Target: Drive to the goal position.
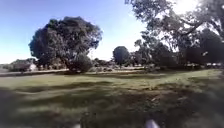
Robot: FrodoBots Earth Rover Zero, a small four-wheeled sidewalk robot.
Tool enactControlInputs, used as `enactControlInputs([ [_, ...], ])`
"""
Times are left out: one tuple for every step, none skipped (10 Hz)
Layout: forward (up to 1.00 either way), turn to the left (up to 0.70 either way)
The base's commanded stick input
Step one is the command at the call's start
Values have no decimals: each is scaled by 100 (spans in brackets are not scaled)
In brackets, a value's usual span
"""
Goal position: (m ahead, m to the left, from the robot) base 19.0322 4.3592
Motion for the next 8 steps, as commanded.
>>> enactControlInputs([
  [70, 0],
  [70, 0],
  [70, 0],
  [70, 0],
  [70, 0],
  [70, 0],
  [70, 0],
  [70, 0],
])
